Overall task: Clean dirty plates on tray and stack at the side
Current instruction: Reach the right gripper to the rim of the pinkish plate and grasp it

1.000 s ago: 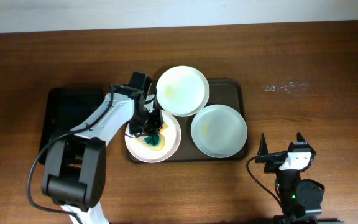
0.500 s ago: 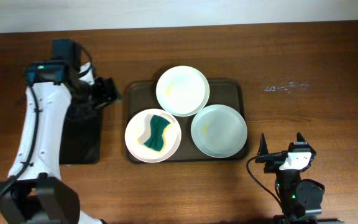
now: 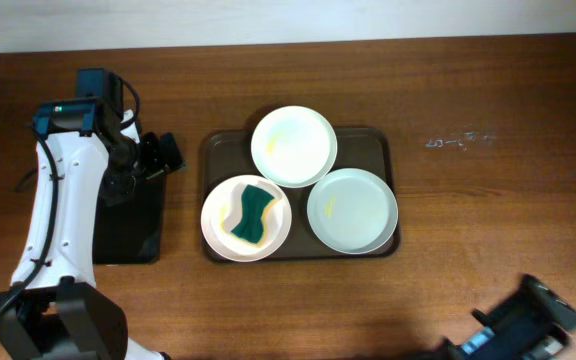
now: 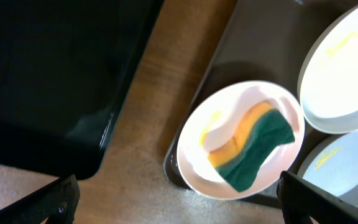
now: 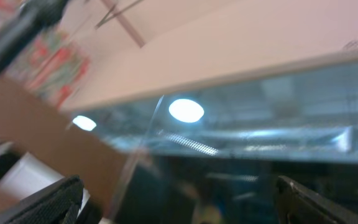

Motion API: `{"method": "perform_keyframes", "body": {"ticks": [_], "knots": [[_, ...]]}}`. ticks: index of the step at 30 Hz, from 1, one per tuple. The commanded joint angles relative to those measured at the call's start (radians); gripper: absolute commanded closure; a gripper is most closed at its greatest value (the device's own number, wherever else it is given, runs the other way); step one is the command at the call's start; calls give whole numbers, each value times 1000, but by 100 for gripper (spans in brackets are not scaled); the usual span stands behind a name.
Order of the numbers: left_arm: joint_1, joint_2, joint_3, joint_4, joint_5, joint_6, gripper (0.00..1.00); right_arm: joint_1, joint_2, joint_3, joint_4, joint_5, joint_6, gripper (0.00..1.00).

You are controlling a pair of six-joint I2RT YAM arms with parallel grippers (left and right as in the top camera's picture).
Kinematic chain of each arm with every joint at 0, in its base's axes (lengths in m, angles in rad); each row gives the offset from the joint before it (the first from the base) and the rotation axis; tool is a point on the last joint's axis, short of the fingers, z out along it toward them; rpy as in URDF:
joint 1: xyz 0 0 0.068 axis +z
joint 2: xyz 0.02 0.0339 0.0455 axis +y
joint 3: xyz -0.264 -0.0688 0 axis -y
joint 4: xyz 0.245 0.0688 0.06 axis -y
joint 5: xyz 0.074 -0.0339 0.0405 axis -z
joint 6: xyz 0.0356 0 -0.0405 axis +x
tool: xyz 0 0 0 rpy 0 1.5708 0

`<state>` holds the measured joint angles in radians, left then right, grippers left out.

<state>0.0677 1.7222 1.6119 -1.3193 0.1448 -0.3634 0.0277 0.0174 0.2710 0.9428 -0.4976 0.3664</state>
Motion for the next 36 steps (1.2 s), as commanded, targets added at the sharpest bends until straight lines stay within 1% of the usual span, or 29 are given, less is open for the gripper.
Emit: {"method": "perform_keyframes", "body": {"ticks": [1, 2, 3, 4, 5, 6, 7, 8, 9, 10, 11, 12, 13, 14, 15, 17, 18, 19, 20, 21, 22, 23, 24, 28, 30, 33, 36], "knots": [[3, -2, 3, 0, -4, 1, 0, 5, 118, 600, -1017, 70, -355, 2], [3, -2, 3, -3, -4, 1, 0, 5, 241, 831, -1352, 100, -436, 2], [3, -2, 3, -4, -4, 0, 0, 5, 394, 1070, -1652, 109, -441, 2], [3, -2, 3, -4, -4, 0, 0, 5, 583, 1347, -1957, 14, -407, 2], [3, -2, 3, -7, -4, 0, 0, 5, 721, 1533, -2112, -188, -399, 2], [3, -2, 3, -6, -4, 0, 0, 5, 804, 1624, -2140, -402, -363, 2], [3, -2, 3, -6, -4, 0, 0, 5, 874, 1667, -2132, -560, -358, 2], [3, -2, 3, -8, -4, 0, 0, 5, 936, 1669, -2068, -604, -309, 2], [3, -2, 3, -14, -4, 0, 0, 5, 999, 1669, -2093, -436, -159, 2], [3, -2, 3, -18, -4, 0, 0, 5, 1045, 1669, -2177, -232, -143, 2], [3, -2, 3, -21, -4, 0, 0, 5, 1100, 1669, -2300, 22, -99, 3], [3, -2, 3, -20, -4, 0, 0, 19, 1170, 1668, -2420, 165, -84, 8], [3, -2, 3, -13, -3, 0, 0, 51, 1218, 1667, -2479, 209, -79, 12], [3, -2, 3, -6, -3, 0, 0, 112, 1273, 1660, -2523, 254, -57, 13], [3, -2, 3, -5, -3, -7, 0, 277, 1356, 1627, -2515, 370, 55, 13], [3, -2, 3, -6, -3, -7, 0, 489, 1435, 1555, -2425, 536, 238, 12], [3, -2, 3, -7, -3, -7, 1, 567, 1473, 1503, -2379, 597, 315, 13], [3, -2, 3, -7, -3, -6, 0, 619, 1506, 1442, -2322, 618, 396, 24], [3, -2, 3, -7, -3, -6, 1, 658, 1542, 1347, -2212, 610, 463, 26], [3, -2, 3, -7, -3, -7, 0, 670, 1560, 1295, -2130, 579, 462, 30], [3, -2, 3, -7, -3, -6, 1, 679, 1593, 1198, -1979, 506, 462, 38], [2, -2, 3, -7, -3, -6, 0, 679, 1636, 1122, -1873, 463, 462, 49], [3, -2, 3, -7, -3, -6, 0, 679, 1700, 1094, -1815, 451, 462, 57], [3, -2, 3, -7, -4, -6, 0, 679, 1873, 1094, -1722, 394, 457, 60], [3, -2, 3, -6, -4, -6, 0, 679, 1930, 1094, -1693, 382, 458, 70], [3, -2, 3, -6, -4, -6, 0, 678, 1969, 1093, -1695, 389, 458, 70], [2, -2, 3, -6, -4, -6, 0, 679, 1970, 1090, -1712, 419, 459, 68]]}}
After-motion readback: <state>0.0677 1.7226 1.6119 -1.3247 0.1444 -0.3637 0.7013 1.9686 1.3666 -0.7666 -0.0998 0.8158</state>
